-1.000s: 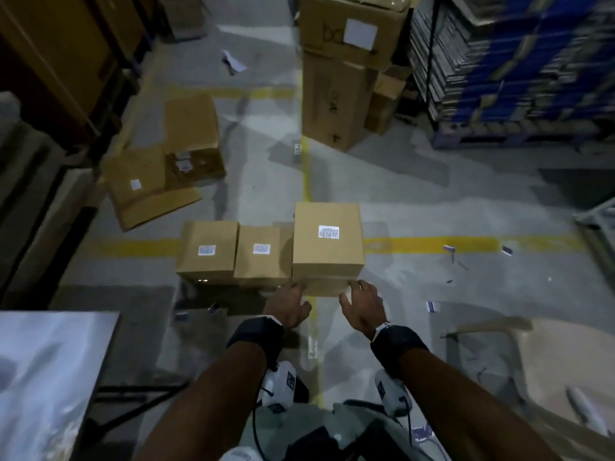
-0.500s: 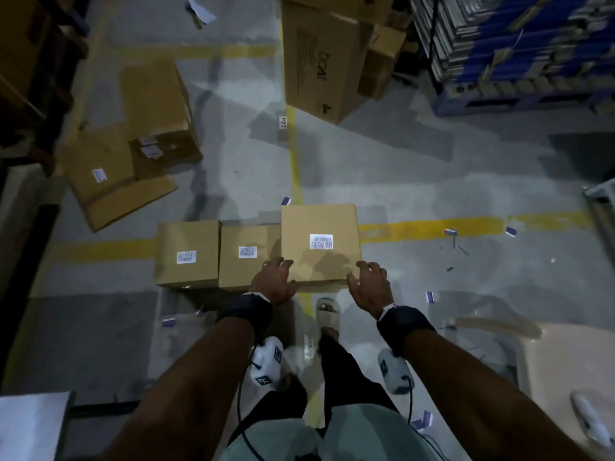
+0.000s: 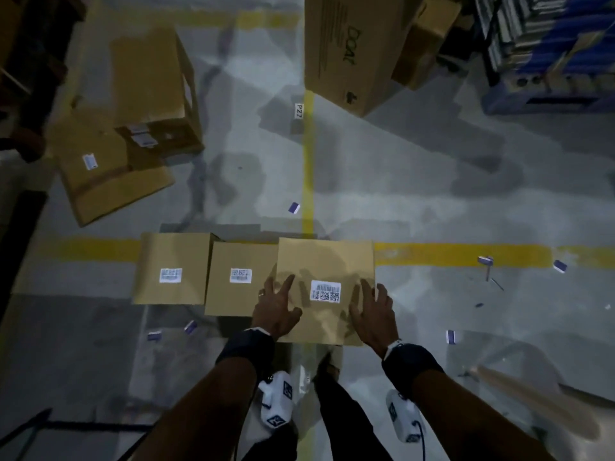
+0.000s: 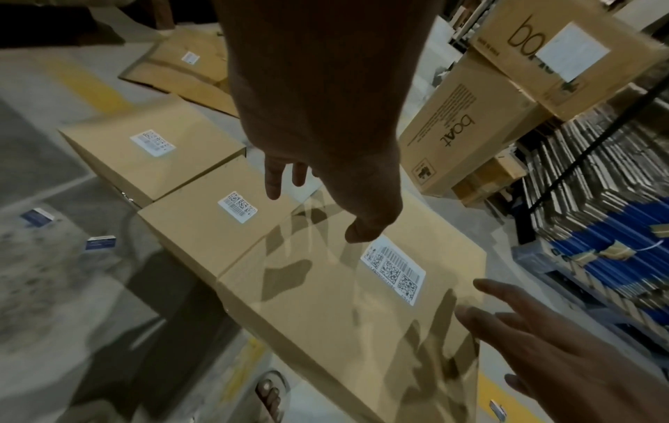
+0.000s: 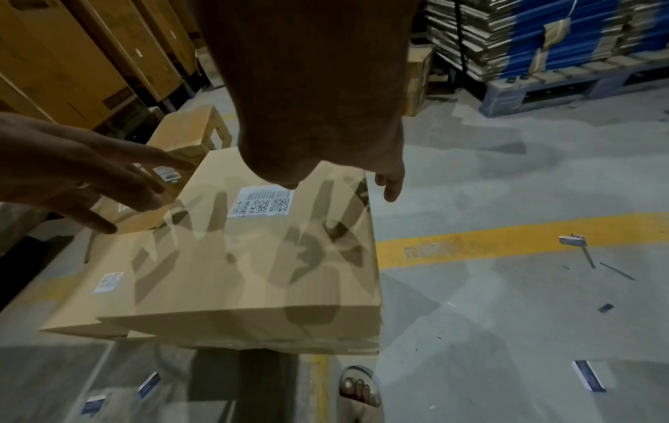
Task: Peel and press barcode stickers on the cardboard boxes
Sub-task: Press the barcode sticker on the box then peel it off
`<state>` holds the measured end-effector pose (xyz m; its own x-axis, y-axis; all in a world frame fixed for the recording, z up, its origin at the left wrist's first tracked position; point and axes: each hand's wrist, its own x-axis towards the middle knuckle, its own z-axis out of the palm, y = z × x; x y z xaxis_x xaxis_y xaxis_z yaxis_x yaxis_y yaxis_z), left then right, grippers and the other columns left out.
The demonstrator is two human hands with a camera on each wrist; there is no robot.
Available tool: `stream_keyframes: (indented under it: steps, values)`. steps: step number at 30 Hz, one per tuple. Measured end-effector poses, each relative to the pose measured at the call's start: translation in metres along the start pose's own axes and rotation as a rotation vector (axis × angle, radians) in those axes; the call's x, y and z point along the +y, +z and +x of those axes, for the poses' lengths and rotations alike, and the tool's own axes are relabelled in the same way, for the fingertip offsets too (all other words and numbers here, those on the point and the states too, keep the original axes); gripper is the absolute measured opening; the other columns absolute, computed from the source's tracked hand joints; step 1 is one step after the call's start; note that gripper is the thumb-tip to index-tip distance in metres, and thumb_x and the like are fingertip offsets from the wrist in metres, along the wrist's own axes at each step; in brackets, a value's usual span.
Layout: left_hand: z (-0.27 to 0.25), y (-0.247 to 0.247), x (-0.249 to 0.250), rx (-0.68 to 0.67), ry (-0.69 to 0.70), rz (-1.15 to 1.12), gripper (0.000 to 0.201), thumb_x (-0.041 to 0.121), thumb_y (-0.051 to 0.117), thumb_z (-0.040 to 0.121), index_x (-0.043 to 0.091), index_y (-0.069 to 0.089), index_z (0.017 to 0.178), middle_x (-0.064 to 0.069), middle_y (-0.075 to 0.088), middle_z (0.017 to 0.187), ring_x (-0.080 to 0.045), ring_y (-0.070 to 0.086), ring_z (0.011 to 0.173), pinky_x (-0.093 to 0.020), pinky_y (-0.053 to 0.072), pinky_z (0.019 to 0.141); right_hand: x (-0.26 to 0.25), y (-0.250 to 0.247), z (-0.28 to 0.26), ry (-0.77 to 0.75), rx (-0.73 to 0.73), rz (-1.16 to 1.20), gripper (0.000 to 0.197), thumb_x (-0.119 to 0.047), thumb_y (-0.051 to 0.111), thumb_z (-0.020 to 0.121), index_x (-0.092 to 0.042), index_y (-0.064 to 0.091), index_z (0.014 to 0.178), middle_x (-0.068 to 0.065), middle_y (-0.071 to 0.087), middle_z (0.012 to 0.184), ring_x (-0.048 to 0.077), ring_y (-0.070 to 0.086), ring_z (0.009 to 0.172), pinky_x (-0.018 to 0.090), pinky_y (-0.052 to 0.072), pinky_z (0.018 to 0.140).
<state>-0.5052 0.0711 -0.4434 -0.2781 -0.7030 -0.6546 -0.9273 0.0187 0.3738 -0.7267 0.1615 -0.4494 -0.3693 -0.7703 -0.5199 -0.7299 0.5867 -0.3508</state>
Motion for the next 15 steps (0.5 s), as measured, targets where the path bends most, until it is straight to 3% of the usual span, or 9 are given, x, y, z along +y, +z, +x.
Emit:
stream_keyframes:
  steps: [5,9,15]
  values:
    - [0.031,0.009,0.001,0.005,-0.024,0.018,0.101,0.041,0.073,0.084,0.039,0.007,0.161,-0.023,-0.002,0.164,-0.048,0.021,0.147,-0.052,0.039,0.109,0.000,0.015,0.031,-0.019,-0.019,0.002,0.068,-0.036,0.061,0.097,-0.027,0.032,0.158,0.028,0.013,0.162,0.048,0.028,0.143,0.050,0.040,0.110]
    - [0.039,0.013,0.007,-0.025,-0.032,-0.016,0.107,0.036,0.077,0.081,0.037,0.006,0.161,-0.024,-0.006,0.163,-0.053,0.032,0.140,-0.054,0.044,0.107,-0.001,0.025,0.035,0.001,0.000,0.025,0.072,-0.036,0.061,0.098,-0.027,0.026,0.161,0.028,0.006,0.162,0.050,0.033,0.140,0.048,0.040,0.111]
    - [0.037,0.019,0.011,0.023,-0.048,0.017,0.116,0.037,0.082,0.075,0.036,0.005,0.161,-0.026,0.001,0.160,-0.053,0.034,0.136,-0.056,0.047,0.102,0.003,0.022,0.037,-0.005,-0.036,0.088,0.075,-0.033,0.062,0.097,-0.028,0.024,0.161,0.023,0.002,0.161,0.049,0.028,0.139,0.052,0.039,0.112]
